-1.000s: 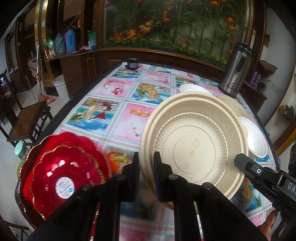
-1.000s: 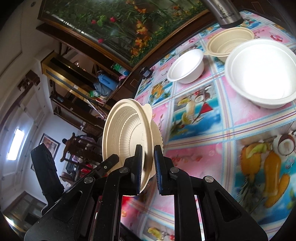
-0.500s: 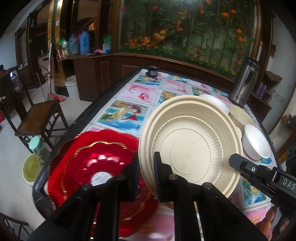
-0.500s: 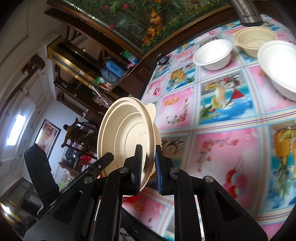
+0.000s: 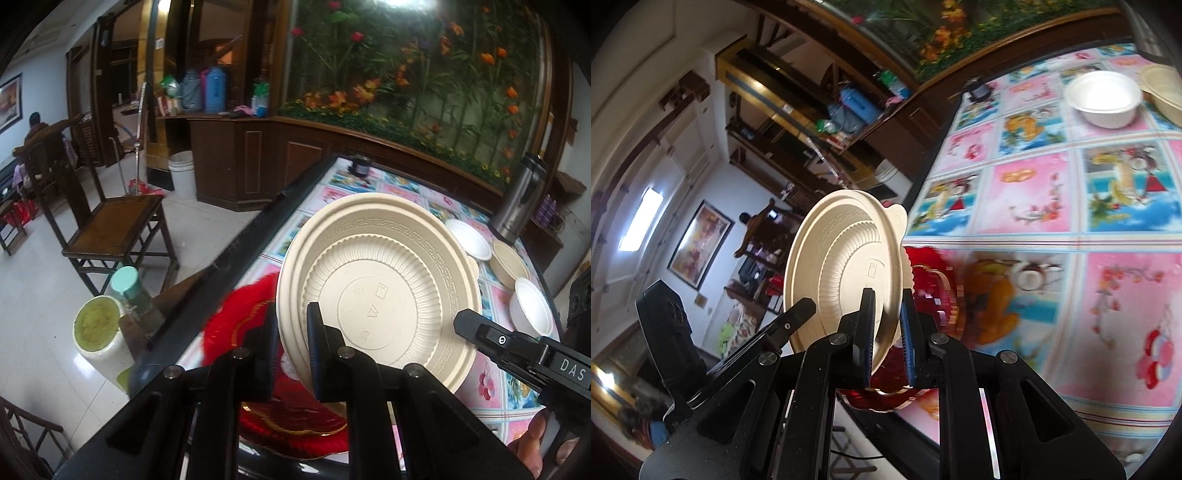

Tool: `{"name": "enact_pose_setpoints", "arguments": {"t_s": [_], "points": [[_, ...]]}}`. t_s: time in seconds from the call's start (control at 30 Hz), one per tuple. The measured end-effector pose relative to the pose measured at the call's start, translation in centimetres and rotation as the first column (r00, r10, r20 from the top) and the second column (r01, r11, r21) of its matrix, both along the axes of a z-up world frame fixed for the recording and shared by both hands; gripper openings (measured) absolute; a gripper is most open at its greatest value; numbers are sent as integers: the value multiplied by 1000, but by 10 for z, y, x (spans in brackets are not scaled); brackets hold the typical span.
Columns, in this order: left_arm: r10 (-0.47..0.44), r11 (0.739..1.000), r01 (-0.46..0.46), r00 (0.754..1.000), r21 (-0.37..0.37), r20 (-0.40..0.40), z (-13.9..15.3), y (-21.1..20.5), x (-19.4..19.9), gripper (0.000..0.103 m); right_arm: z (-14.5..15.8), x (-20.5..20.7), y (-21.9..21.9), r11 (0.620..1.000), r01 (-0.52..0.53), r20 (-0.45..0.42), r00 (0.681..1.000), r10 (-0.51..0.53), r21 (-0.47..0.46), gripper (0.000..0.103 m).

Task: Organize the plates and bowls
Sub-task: 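Lift the beige bowl with both grippers and carry it to the red plates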

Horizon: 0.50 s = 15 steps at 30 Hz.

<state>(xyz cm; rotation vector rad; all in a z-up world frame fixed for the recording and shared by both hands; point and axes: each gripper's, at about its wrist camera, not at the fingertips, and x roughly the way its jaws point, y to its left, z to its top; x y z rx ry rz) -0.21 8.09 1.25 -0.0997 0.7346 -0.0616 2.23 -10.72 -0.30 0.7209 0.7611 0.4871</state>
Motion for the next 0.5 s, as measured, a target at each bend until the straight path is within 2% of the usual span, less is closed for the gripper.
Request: {"name": "enact_pose_setpoints", "arguments": {"t_s": [0.2, 0.5], "points": [[35, 999, -35, 999, 8, 20, 7, 9, -8, 13, 8, 3, 15, 999, -53, 27, 998, 53, 0, 14], [50, 998, -48, 996, 30, -74, -26, 10, 0, 13, -29, 14, 16, 997, -69, -69, 995, 70, 19, 15]]}}
